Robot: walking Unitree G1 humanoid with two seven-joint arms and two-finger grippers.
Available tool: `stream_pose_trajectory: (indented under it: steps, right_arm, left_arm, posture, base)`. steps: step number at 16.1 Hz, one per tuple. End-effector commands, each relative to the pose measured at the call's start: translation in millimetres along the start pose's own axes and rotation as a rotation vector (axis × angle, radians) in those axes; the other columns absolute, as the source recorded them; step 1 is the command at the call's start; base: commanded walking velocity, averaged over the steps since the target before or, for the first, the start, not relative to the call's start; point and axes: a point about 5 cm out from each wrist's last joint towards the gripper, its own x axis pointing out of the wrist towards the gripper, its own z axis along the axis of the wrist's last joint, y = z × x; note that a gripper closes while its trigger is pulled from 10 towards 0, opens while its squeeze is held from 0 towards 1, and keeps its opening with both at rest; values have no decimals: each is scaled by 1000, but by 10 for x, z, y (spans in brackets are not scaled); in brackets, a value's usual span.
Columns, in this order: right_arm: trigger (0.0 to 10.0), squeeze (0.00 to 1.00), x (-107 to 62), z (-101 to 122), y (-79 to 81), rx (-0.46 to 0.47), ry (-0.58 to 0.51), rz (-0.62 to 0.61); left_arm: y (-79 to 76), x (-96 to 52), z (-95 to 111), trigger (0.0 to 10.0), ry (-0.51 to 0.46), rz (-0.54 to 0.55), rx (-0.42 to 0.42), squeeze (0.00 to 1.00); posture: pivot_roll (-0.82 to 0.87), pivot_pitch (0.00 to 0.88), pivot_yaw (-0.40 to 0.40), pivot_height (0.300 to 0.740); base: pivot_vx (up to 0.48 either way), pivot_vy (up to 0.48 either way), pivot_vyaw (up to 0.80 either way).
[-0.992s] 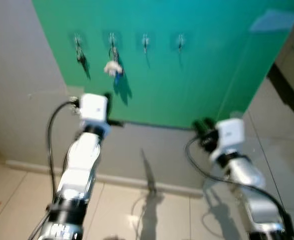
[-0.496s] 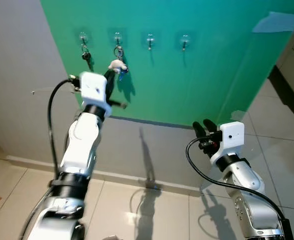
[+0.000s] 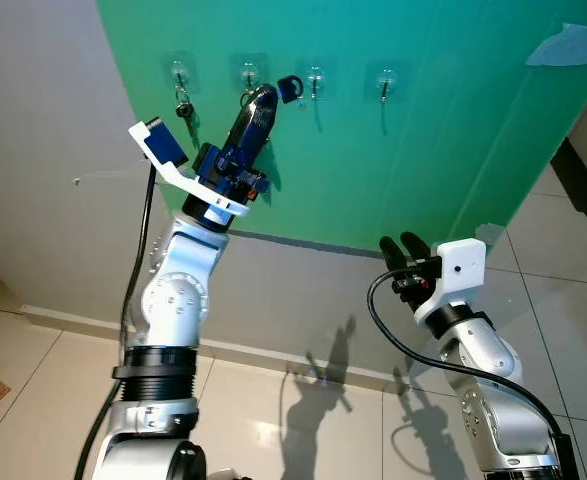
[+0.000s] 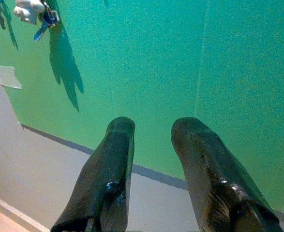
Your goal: Hang keys on a hook
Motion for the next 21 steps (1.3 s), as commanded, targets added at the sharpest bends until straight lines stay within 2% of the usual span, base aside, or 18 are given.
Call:
stream_pose_trajectory:
  steps: [1, 4, 5, 6, 7, 9, 12, 16, 18, 21]
  right_arm:
    - [10000, 0, 40, 68, 14, -2, -35, 7]
    - [10000, 0, 60, 76, 75, -4, -50, 21]
    - [10000, 0, 60, 72, 85, -2, -52, 20]
    - [10000, 0, 62, 66, 79, 6, -56, 9]
    - [10000, 0, 61, 51, 98, 13, -56, 3]
    - [10000, 0, 54, 46, 124, 12, -59, 3]
    - [10000, 0, 49, 48, 167, 11, -71, 5]
    - [10000, 0, 80, 44, 235, 6, -72, 30]
    - [10000, 0, 77, 46, 241, 0, -73, 34]
    - [10000, 0, 76, 46, 252, -6, -76, 44]
  left_arm:
    - [9, 43, 65, 10000, -4, -34, -24, 0]
    - [136, 115, 44, 10000, 109, -79, -28, 0]
    - [214, 152, 48, 10000, 126, -40, 4, 0]
    - [348, 175, -5, 10000, 200, 23, 77, 0]
    - [417, 189, -43, 10000, 264, 24, 113, 0]
    - [437, 268, -26, 10000, 242, 9, 73, 0]
    - [540, 390, 46, 10000, 205, 30, 94, 0]
    - [636, 391, 132, 10000, 199, 80, 135, 0]
    - [723, 336, 165, 10000, 204, 136, 176, 0]
    - [768, 330, 198, 10000, 194, 164, 169, 0]
  posture:
    - [-104, 0, 37, 740]
    - [-101, 0, 53, 740]
    - [-100, 0, 61, 740]
    - [-96, 0, 66, 740]
    - [-102, 0, 83, 740]
    - [-109, 0, 100, 740]
    - [-104, 0, 109, 740]
    - [-104, 0, 111, 740]
    - [-102, 0, 108, 740]
    - [-111, 0, 111, 740]
  base:
    - [0, 0, 0]
    - [0, 0, 0]
    - [0, 0, 0]
    - [0, 0, 0]
    - [0, 0, 0]
    - [0, 0, 0]
    - [0, 0, 0]
    - [0, 0, 0]
    - [0, 0, 0]
    - [0, 0, 0]
